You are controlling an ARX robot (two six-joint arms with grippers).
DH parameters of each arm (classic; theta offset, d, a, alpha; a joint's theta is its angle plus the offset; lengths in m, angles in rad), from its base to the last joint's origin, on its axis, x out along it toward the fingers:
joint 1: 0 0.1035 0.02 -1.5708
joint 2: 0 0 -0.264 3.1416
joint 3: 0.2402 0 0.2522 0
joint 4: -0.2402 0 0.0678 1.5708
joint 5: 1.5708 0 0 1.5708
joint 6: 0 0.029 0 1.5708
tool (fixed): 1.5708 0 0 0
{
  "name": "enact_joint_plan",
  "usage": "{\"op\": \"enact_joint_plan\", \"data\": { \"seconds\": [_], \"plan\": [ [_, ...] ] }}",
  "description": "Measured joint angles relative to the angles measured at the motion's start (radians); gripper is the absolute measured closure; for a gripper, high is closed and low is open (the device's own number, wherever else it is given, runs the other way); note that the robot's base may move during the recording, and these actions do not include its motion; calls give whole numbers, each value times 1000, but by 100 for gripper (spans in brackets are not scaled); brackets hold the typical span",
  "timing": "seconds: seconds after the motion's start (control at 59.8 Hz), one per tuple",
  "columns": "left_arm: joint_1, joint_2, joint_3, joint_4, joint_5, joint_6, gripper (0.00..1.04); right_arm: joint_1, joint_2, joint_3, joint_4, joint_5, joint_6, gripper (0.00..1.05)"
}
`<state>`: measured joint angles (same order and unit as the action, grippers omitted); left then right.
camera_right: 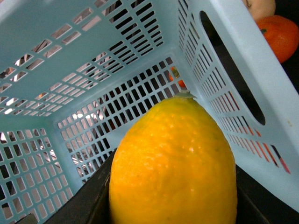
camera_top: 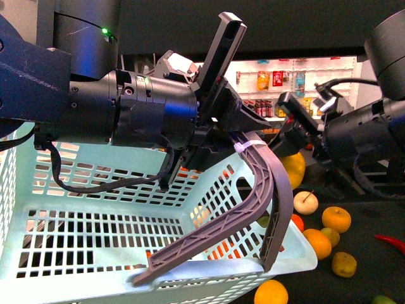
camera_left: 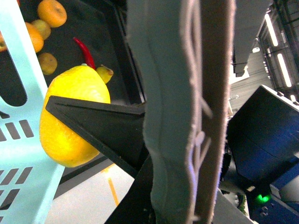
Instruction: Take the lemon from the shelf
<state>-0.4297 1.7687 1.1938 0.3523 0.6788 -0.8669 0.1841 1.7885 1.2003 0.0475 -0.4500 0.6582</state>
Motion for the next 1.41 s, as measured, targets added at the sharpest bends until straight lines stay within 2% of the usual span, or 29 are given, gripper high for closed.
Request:
{"op": "enact_joint_plan", "data": {
  "seconds": [0.1,0.268,0.469,0.636,0.837,0.971,1.205,1.406],
  "plan": [
    [3,1,0,-1,-2,0,95,17,-4,-8,-1,23,0,54],
    [7,2,0,-1,-6,2,95,27,-8,-20,19,40,5,27],
    [11,2,3,-1,-6,0,95,12,-7,-27,25,42,11,2],
    [6,2,6,-1,0,3,95,-56,-5,-19,71,28,19,2],
    [4,2,6,-1,3,-2,95,-230,69,49,72,160,-37,2],
    [2,2,6,-1,3,-2,95,-308,184,69,47,218,-66,2],
    [2,2,6,-1,2,-1,95,-319,390,84,48,283,-140,2],
    [1,2,6,-1,3,-1,95,-283,533,97,141,301,-294,2]
  ]
}}
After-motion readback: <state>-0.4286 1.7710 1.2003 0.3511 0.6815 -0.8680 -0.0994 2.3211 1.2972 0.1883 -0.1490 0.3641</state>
